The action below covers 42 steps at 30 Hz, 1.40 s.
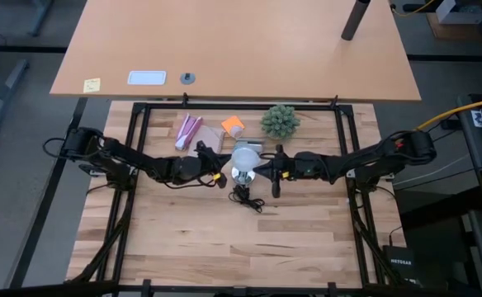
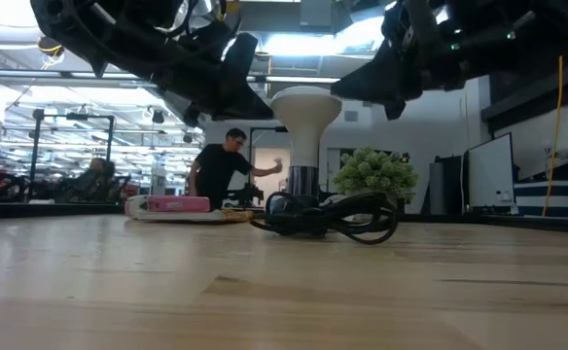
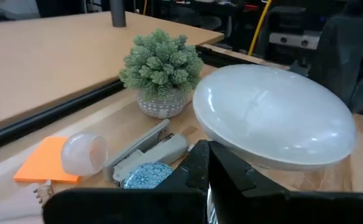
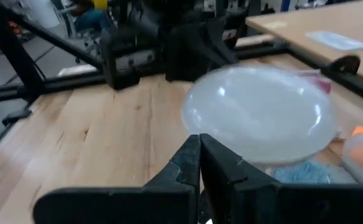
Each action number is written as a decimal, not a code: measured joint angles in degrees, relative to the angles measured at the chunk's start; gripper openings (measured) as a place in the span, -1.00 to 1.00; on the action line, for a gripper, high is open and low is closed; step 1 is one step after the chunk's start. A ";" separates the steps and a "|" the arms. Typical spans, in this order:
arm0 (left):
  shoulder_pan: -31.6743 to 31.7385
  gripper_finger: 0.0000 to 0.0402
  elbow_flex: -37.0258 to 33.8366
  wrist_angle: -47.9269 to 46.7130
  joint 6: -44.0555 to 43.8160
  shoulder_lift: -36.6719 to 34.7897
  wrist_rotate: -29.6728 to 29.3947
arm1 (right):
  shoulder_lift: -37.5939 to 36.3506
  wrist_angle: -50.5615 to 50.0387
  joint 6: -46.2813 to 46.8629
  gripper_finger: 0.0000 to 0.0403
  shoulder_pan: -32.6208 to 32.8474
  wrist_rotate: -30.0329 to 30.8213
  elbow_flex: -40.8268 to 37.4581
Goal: Screw lightbulb
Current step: Insert the lightbulb into the silver lamp socket
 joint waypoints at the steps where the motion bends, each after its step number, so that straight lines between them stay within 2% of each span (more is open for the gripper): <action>1: -0.07 -1.00 0.00 -0.05 0.59 -0.26 -1.02 | -0.70 -0.01 -0.19 -0.92 0.00 0.11 0.00; 7: -0.76 -1.00 0.05 -0.67 4.72 -4.36 -2.50 | -6.86 -1.64 -2.59 -0.92 -0.04 0.69 0.00; 13: -3.31 -1.00 0.09 -4.18 5.81 -9.50 -2.60 | -13.71 -8.39 -7.17 -0.92 -0.05 7.13 0.02; 16: -5.35 -1.00 0.09 -4.50 5.80 -10.14 -2.56 | -14.88 -9.32 -9.96 -0.92 -0.07 9.33 0.02; 20: -7.92 -1.00 0.09 -4.57 5.15 -9.36 -0.04 | -13.98 -7.68 -12.95 -0.92 -0.18 9.72 0.05; 26: -9.64 -1.00 0.09 -4.11 3.79 -6.18 0.20 | -9.54 -7.41 -13.74 -0.92 -2.89 9.76 0.07; 32: -8.09 -1.00 0.07 -3.25 2.70 -3.41 0.18 | -5.05 -4.09 -11.99 -0.92 -4.72 6.13 0.07; 42: -4.92 -1.00 0.05 -2.99 2.66 -2.54 0.16 | -1.44 -2.27 -8.77 -0.92 -4.61 4.11 0.07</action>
